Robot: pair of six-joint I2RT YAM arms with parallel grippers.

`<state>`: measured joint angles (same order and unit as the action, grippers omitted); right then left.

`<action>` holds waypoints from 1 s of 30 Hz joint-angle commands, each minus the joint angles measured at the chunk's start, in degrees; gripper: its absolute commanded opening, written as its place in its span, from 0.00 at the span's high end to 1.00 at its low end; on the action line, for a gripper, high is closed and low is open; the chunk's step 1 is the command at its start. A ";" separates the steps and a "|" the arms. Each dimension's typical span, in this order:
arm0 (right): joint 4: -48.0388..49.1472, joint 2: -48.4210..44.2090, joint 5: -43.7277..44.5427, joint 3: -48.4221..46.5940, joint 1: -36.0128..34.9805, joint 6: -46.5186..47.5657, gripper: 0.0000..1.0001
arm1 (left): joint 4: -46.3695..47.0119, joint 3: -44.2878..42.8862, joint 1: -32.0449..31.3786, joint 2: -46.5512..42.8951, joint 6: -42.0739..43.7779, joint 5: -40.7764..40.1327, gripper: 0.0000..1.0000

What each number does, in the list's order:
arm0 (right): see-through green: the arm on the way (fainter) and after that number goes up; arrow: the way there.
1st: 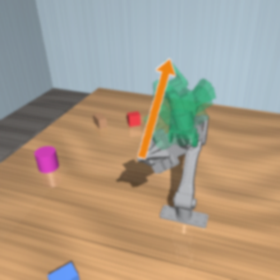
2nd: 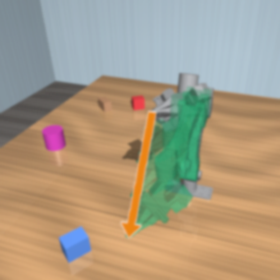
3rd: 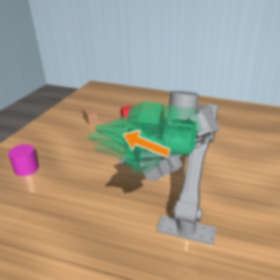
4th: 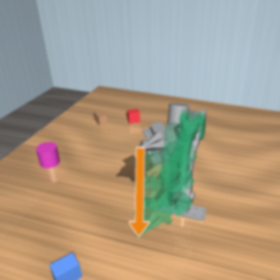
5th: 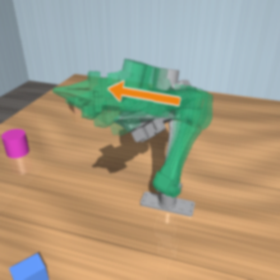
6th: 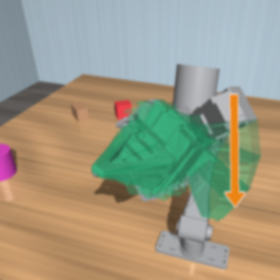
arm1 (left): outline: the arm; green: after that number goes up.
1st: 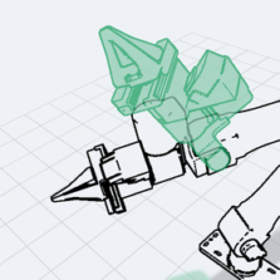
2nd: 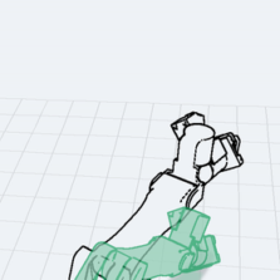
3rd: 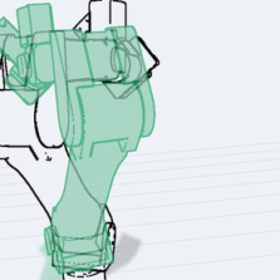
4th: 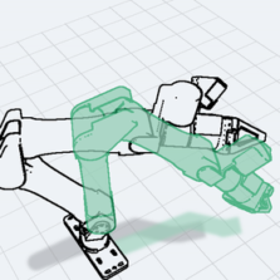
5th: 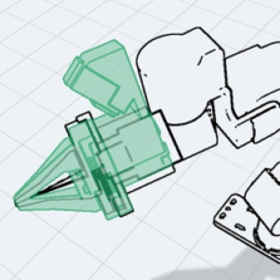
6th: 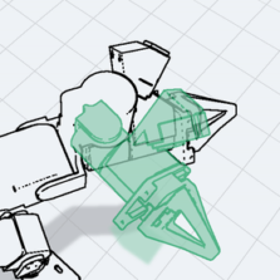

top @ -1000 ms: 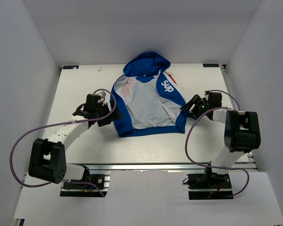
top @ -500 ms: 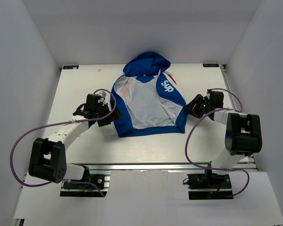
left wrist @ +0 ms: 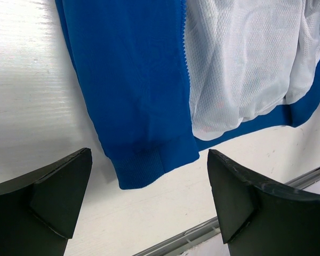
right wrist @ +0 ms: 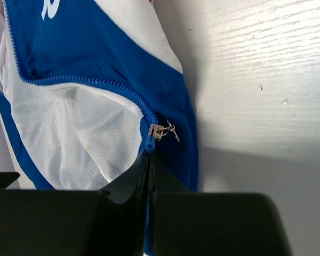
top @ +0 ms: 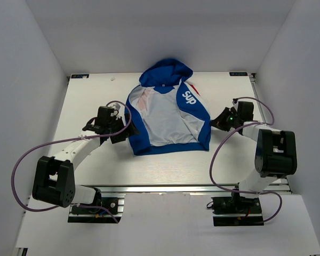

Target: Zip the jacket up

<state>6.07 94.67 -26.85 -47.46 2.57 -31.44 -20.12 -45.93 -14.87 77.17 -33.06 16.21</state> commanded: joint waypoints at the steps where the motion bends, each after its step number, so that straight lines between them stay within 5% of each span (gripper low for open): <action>1: -3.67 -5.27 -1.54 -2.72 -0.72 5.06 1.00 | 0.69 -0.56 -0.33 -1.75 -0.16 1.55 0.02; 4: -9.65 -10.97 5.97 -5.35 -6.77 11.56 1.00 | 1.13 -0.39 -0.33 -2.11 -0.16 2.07 0.02; 8: -19.15 -15.48 17.78 -7.38 -23.43 19.82 1.00 | 0.79 -0.65 -0.33 -2.55 -0.16 2.16 0.02; 17: -19.70 -14.96 23.08 -4.84 -45.69 29.68 1.00 | -2.29 0.32 -0.33 -5.53 -0.08 -1.26 0.02; 26: -18.90 -8.72 24.83 1.05 -55.04 31.18 1.00 | -2.73 1.64 -0.33 -7.38 -1.13 -1.70 0.02; 30: -18.55 -10.02 25.37 2.02 -55.04 31.18 0.74 | -2.73 1.55 -0.33 -7.20 -1.13 -1.71 0.02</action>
<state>-13.28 86.39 -2.70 -45.56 -52.51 -1.26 -22.70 -44.56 -15.03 71.88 -33.93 15.05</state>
